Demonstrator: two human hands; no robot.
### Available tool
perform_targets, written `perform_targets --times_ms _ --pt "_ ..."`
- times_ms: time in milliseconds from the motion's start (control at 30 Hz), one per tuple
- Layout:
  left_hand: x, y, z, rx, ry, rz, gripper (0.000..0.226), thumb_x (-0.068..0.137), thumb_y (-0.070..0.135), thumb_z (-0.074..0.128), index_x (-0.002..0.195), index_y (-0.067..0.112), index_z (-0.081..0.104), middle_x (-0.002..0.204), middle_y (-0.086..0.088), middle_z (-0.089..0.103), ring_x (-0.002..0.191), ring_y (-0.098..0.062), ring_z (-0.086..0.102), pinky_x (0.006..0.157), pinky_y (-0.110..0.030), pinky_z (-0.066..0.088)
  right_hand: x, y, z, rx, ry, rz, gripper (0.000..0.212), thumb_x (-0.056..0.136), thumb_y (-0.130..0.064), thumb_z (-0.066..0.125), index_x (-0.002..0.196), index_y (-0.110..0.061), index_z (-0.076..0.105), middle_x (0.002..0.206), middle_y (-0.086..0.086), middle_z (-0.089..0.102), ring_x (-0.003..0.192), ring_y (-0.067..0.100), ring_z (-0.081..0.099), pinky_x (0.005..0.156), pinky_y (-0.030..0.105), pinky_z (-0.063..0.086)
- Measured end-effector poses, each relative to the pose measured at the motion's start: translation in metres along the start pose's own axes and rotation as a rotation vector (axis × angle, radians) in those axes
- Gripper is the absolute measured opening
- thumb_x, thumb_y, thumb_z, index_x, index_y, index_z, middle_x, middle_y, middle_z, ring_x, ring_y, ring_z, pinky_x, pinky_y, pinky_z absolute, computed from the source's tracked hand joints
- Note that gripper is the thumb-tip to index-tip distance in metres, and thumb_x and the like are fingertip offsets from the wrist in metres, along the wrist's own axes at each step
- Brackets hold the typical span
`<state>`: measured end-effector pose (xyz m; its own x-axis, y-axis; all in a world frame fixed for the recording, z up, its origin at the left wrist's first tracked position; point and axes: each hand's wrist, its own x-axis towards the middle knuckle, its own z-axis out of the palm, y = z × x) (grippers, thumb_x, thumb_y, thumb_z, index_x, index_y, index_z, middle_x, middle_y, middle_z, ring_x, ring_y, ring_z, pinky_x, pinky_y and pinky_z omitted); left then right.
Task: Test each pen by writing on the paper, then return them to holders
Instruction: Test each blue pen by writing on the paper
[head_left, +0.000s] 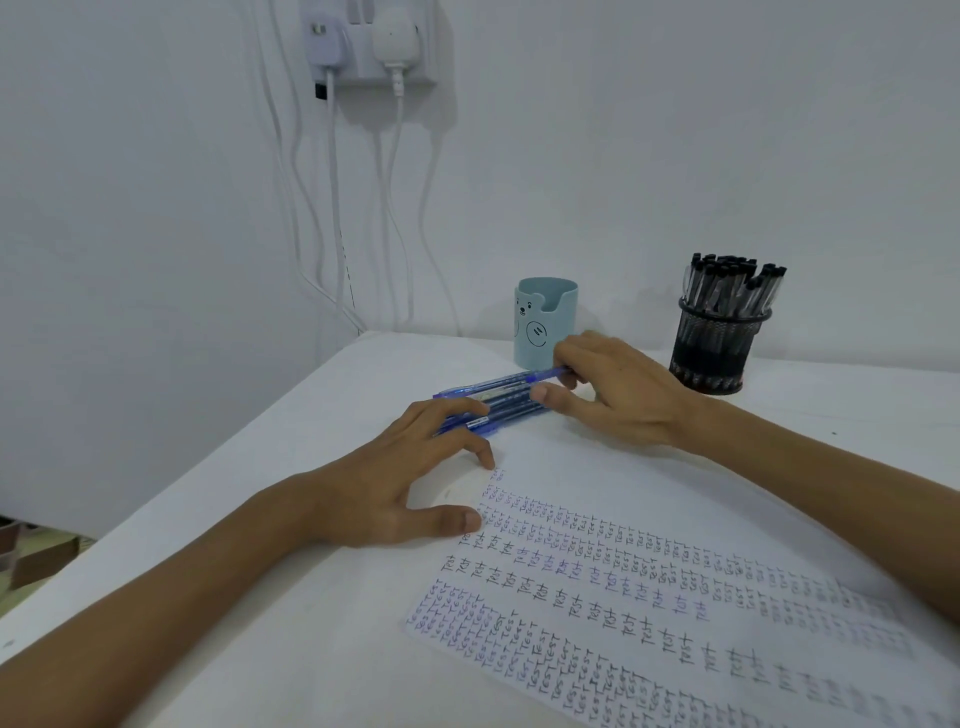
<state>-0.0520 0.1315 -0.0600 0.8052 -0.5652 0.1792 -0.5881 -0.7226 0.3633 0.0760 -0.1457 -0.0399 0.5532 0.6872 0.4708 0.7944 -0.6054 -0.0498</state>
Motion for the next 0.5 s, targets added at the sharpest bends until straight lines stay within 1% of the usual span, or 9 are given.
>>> perform_targets --times_ms 33,67,133,167,200,267,300,400,500 --pt "0.000 0.000 0.000 0.003 -0.002 0.001 0.046 0.095 0.054 0.068 0.135 0.040 0.052 0.160 0.024 0.019 0.155 -0.008 0.014 0.124 -0.031 0.024 0.000 -0.001 0.001 0.053 0.008 0.059 0.059 0.094 -0.077 0.031 0.080 -0.021 0.044 0.078 -0.008 0.050 0.075 0.014 0.045 0.065 0.034 0.041" --pt "0.000 0.000 0.000 0.007 -0.002 0.003 0.046 0.095 0.053 0.068 0.136 0.039 0.052 0.160 0.023 0.020 0.154 -0.008 0.014 0.124 -0.029 0.023 0.000 -0.001 0.004 0.103 0.028 0.098 0.060 0.092 -0.077 0.033 0.076 -0.020 0.042 0.074 -0.008 0.048 0.072 0.013 0.044 0.064 0.036 0.040" --pt "0.000 0.000 0.000 0.012 0.001 0.007 0.046 0.095 0.052 0.068 0.136 0.039 0.052 0.159 0.024 0.022 0.154 -0.007 0.014 0.124 -0.026 0.022 0.000 -0.002 0.007 0.196 0.091 0.133 0.055 0.092 -0.069 0.038 0.071 -0.018 0.038 0.068 -0.006 0.044 0.066 0.012 0.040 0.061 0.039 0.037" --pt "0.000 0.000 0.000 0.011 0.000 0.006 0.045 0.095 0.052 0.068 0.136 0.039 0.052 0.159 0.024 0.022 0.154 -0.007 0.014 0.124 -0.025 0.022 0.000 -0.004 0.007 0.231 0.096 0.142 0.054 0.091 -0.067 0.039 0.070 -0.017 0.038 0.067 -0.005 0.043 0.065 0.011 0.038 0.061 0.040 0.035" --pt "0.000 0.000 0.000 0.010 -0.002 0.005 0.045 0.095 0.052 0.068 0.135 0.039 0.052 0.159 0.024 0.022 0.154 -0.007 0.014 0.123 -0.024 0.022 0.001 -0.006 0.007 0.240 0.076 0.148 0.058 0.091 -0.070 0.038 0.071 -0.016 0.038 0.069 -0.005 0.042 0.066 0.011 0.038 0.062 0.038 0.035" --pt "0.000 -0.001 0.000 0.009 -0.003 0.007 0.045 0.095 0.052 0.068 0.135 0.039 0.052 0.158 0.025 0.022 0.154 -0.008 0.014 0.123 -0.022 0.022 0.002 -0.011 0.005 0.219 0.027 0.149 0.071 0.087 -0.083 0.032 0.073 -0.015 0.041 0.071 -0.004 0.044 0.068 0.013 0.039 0.064 0.037 0.036" --pt "0.000 -0.001 0.000 0.010 0.000 0.010 0.045 0.095 0.052 0.068 0.135 0.040 0.052 0.158 0.025 0.023 0.154 -0.008 0.014 0.122 -0.021 0.021 0.003 -0.014 0.005 0.220 0.030 0.132 0.074 0.087 -0.085 0.030 0.073 -0.013 0.042 0.071 -0.002 0.045 0.069 0.015 0.041 0.064 0.036 0.035" --pt "0.000 -0.001 0.000 0.011 -0.001 0.011 0.045 0.095 0.052 0.068 0.135 0.039 0.052 0.158 0.025 0.023 0.153 -0.007 0.015 0.122 -0.020 0.021 0.003 -0.016 0.006 0.212 0.095 0.077 0.067 0.093 -0.072 0.031 0.072 -0.010 0.045 0.071 0.003 0.048 0.073 0.019 0.043 0.064 0.032 0.032" --pt "0.001 -0.002 0.000 0.013 0.003 0.013 0.045 0.095 0.052 0.068 0.136 0.039 0.052 0.158 0.024 0.024 0.154 -0.009 0.016 0.122 -0.022 0.022 0.003 -0.015 0.007 0.150 0.079 0.068 0.062 0.093 -0.073 0.035 0.073 -0.015 0.045 0.073 -0.001 0.048 0.074 0.016 0.043 0.064 0.028 0.031"
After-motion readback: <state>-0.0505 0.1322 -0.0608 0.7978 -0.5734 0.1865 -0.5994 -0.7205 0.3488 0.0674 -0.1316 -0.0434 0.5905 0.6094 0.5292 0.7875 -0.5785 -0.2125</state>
